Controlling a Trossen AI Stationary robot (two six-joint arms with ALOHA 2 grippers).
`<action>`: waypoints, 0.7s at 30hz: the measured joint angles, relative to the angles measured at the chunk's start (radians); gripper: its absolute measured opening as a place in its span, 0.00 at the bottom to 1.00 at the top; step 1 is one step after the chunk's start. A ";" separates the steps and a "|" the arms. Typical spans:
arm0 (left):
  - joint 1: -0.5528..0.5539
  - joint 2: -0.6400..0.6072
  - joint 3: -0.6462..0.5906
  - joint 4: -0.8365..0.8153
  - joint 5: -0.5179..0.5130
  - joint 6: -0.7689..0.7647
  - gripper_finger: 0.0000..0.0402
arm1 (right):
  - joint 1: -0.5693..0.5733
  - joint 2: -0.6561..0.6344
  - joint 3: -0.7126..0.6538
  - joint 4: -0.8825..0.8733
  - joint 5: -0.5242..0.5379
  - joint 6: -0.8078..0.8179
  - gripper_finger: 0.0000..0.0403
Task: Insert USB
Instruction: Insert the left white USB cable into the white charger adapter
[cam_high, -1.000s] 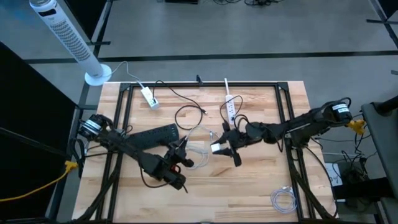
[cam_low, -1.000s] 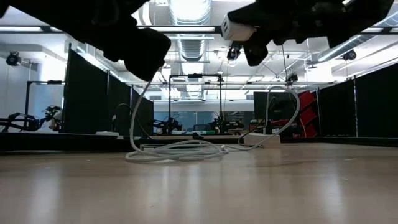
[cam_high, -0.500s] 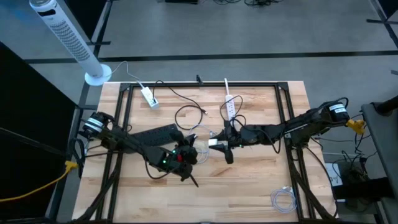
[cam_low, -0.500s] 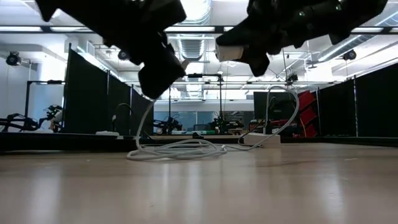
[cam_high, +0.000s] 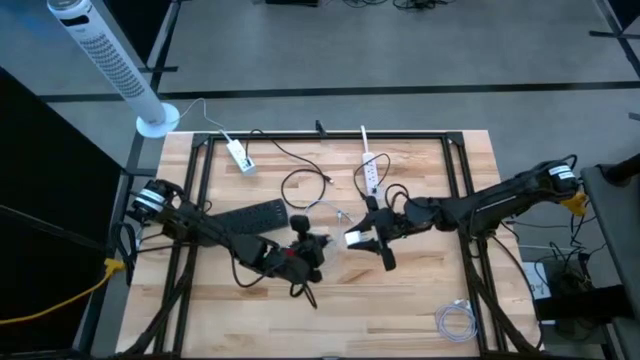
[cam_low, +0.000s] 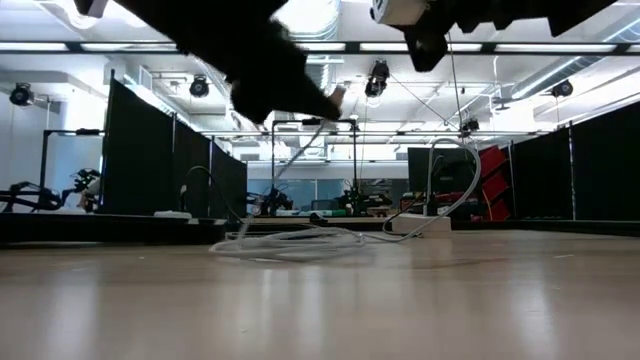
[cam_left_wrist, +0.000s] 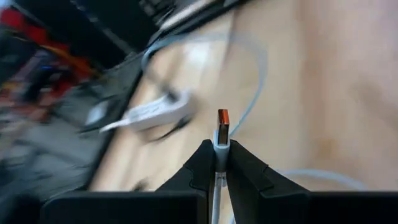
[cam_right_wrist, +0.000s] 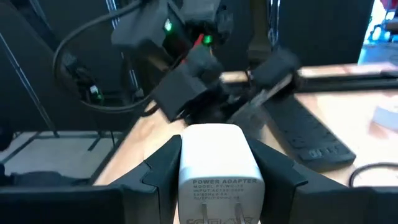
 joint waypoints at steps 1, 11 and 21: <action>0.001 0.000 -0.004 0.021 0.018 -0.013 0.04 | 0.001 -0.005 0.000 -0.011 -0.002 0.003 0.35; 0.002 0.002 -0.085 0.091 0.040 -0.164 0.04 | 0.030 -0.017 -0.001 -0.027 -0.006 0.036 0.35; 0.002 0.003 -0.283 0.499 0.052 -0.200 0.04 | 0.030 -0.017 -0.001 -0.034 -0.006 0.098 0.35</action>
